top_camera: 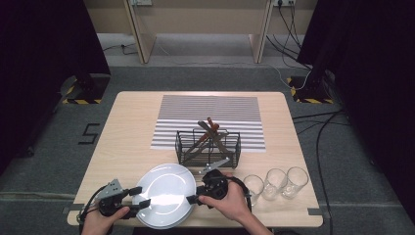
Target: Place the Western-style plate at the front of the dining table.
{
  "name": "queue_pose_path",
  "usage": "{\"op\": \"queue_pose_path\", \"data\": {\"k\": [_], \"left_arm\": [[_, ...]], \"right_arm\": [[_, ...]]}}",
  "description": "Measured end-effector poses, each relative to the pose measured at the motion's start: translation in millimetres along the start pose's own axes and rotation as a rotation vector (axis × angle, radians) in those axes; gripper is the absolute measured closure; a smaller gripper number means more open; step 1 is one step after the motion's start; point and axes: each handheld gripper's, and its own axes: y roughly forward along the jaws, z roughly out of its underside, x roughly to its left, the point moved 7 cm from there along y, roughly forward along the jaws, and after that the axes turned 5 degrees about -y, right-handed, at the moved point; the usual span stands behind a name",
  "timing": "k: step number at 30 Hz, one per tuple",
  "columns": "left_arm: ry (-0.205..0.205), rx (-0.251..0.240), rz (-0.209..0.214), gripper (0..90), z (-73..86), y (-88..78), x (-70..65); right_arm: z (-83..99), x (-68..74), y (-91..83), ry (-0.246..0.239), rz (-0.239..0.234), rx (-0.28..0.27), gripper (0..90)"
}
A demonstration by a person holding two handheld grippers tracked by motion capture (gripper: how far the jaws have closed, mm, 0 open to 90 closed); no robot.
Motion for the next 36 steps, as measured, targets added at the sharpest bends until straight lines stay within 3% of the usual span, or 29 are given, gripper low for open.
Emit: {"op": "queue_pose_path", "data": {"k": [1,3,7,9,13,16,20,29,36], "left_arm": [[0.012,-0.022,-0.018,34.8,-3.2,-2.0,-0.5],[-0.009,-0.065,0.006,35.0,-9.6,-6.3,-2.7],[-0.045,-0.071,-0.030,33.7,-8.7,-12.6,6.6],[-0.067,-0.083,-0.041,33.5,-10.2,-19.2,11.1],[-0.087,-0.057,-0.066,33.7,-8.4,-27.7,16.7],[-0.094,-0.016,-0.056,34.1,-2.2,-24.5,17.0],[-0.093,0.022,-0.051,33.3,3.3,-19.5,15.4],[-0.067,0.029,-0.050,32.8,3.3,-17.1,12.3],[-0.093,0.040,-0.044,30.5,7.0,-12.5,14.9]], "right_arm": [[-1.0,0.3,0.8,0.000,-0.002,-0.001,48.8],[-1.9,-0.9,1.0,0.000,0.004,-0.003,48.8],[-0.9,-4.7,3.0,0.012,0.005,-0.002,50.1],[-1.7,-4.0,3.2,0.032,-0.040,-0.030,51.6],[-1.9,-5.6,0.5,0.023,-0.008,-0.026,51.2],[0.6,-8.8,-2.3,0.018,0.032,-0.004,50.6],[6.5,-8.1,1.2,0.045,0.005,0.027,49.7],[10.5,-5.9,10.8,0.056,-0.027,0.048,49.0],[8.0,-4.7,9.7,0.070,-0.039,0.041,50.2]]}}
